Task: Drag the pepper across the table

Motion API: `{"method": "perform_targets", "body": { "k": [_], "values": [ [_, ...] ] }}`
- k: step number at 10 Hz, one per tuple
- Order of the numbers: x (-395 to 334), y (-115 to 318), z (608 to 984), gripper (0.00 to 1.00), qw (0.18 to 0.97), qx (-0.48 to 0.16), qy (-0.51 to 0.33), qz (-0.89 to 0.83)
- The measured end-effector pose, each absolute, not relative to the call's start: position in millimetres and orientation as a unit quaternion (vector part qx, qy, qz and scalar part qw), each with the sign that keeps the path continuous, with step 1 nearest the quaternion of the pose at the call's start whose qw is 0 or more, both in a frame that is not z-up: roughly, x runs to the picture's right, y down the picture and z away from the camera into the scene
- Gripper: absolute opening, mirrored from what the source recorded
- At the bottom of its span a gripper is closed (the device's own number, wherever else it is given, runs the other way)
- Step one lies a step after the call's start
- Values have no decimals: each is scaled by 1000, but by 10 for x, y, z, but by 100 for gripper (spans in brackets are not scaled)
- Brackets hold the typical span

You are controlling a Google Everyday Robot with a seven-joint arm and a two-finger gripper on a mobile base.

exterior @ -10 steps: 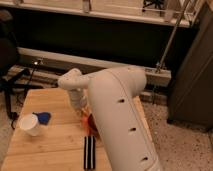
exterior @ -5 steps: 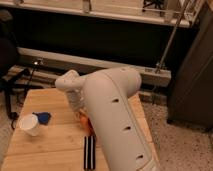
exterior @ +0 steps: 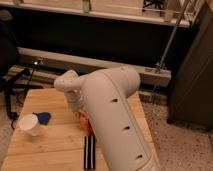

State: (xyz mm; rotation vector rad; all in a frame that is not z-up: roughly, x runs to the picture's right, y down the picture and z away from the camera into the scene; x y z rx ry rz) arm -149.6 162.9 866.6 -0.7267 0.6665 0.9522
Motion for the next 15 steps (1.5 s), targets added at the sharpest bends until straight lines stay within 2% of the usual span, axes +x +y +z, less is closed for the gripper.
{"method": "perform_targets", "body": {
  "k": [7, 15],
  "values": [
    [-1808, 1889, 8481, 2, 796, -346, 296, 398],
    [-2335, 2416, 8124, 2, 837, -355, 282, 307]
  ]
}}
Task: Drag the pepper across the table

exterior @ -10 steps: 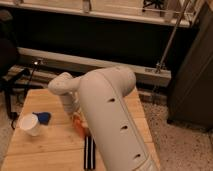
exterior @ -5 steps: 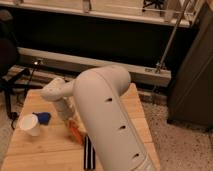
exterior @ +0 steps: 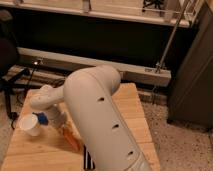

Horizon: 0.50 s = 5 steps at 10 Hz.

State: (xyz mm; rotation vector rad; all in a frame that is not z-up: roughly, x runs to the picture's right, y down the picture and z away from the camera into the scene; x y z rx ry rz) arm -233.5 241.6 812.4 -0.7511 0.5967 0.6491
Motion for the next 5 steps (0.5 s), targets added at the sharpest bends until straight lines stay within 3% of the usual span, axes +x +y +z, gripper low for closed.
{"method": "perform_targets", "body": {
  "k": [5],
  "values": [
    [-2660, 2562, 7913, 2, 855, -357, 261, 272]
  ]
}}
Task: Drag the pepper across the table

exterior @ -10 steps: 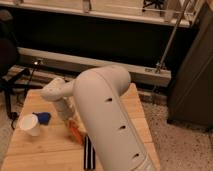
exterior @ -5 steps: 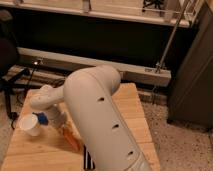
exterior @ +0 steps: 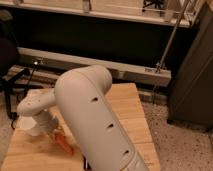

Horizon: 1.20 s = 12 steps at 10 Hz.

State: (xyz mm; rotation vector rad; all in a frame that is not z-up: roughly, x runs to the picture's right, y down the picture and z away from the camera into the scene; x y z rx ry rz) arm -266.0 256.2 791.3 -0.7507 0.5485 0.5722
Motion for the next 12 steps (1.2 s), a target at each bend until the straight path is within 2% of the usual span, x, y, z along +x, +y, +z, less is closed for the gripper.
{"method": "perform_targets", "body": {
  "k": [12],
  "values": [
    [-3104, 2691, 7722, 2, 877, -355, 225, 233]
  ]
}}
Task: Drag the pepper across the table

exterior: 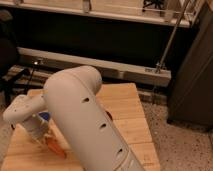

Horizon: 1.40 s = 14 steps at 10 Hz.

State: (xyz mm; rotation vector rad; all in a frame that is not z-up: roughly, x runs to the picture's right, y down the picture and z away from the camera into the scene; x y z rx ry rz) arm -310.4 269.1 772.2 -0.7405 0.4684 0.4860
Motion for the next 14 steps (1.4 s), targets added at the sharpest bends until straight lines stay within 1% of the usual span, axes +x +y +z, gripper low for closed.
{"method": "perform_targets", "body": {
  "k": [14],
  "values": [
    [-3483, 2778, 7567, 2, 889, -367, 186, 202]
  ]
}}
